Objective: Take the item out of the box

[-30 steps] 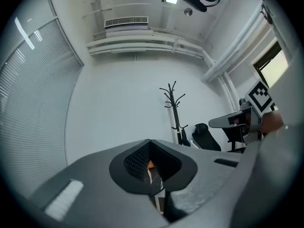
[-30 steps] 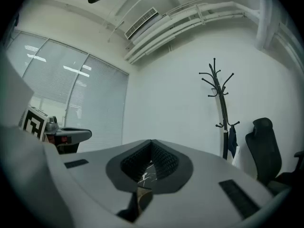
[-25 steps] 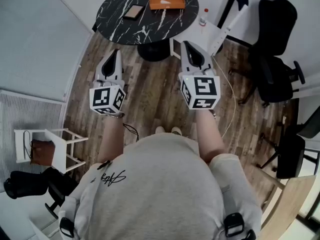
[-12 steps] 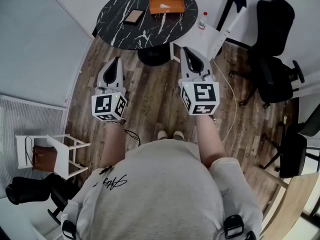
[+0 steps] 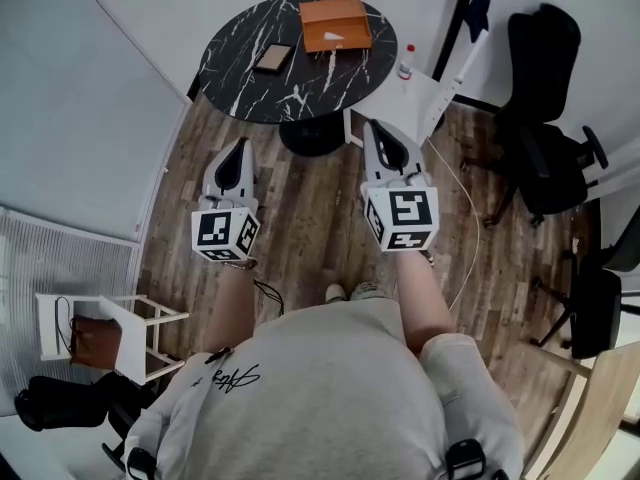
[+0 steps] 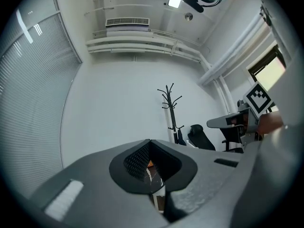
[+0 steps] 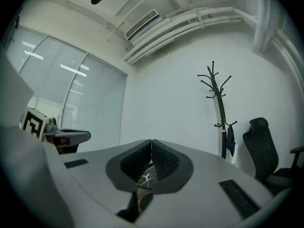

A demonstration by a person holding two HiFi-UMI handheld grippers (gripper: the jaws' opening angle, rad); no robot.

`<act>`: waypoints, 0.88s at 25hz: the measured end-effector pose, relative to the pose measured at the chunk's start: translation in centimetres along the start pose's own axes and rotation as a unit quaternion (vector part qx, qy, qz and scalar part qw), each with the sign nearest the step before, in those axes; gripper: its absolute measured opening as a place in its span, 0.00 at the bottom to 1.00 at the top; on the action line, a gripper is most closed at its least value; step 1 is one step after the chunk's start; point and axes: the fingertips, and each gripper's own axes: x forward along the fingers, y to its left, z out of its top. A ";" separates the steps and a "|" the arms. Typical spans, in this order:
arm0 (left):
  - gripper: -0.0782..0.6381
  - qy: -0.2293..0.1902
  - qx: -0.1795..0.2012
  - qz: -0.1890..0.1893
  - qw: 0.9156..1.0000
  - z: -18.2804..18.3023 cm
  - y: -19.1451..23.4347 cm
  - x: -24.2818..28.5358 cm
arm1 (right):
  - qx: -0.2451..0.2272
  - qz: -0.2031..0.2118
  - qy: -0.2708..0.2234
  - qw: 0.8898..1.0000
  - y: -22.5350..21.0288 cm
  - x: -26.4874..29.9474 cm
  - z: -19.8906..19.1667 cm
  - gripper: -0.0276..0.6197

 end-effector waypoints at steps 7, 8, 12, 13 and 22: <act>0.11 -0.001 -0.005 -0.012 1.000 -0.2 0.6 0.1 | 0.005 -0.017 0.001 1.000 -0.2 0.1 0.2 0.06; 0.11 -0.002 -0.005 -0.014 1.000 -0.2 0.7 0.2 | 0.004 -0.018 0.000 1.000 -0.3 0.2 0.2 0.06; 0.11 -0.006 -0.006 -0.014 1.000 -0.1 1.1 1.1 | -0.001 -0.017 -0.005 1.000 -0.6 1.1 0.7 0.06; 0.11 -0.007 -0.006 -0.013 1.000 -0.1 1.2 1.4 | -0.001 -0.018 -0.006 1.000 -0.7 1.4 0.7 0.06; 0.11 -0.009 -0.008 -0.009 1.000 -0.5 2.4 4.7 | 0.001 -0.019 -0.008 1.000 -2.2 4.5 0.5 0.06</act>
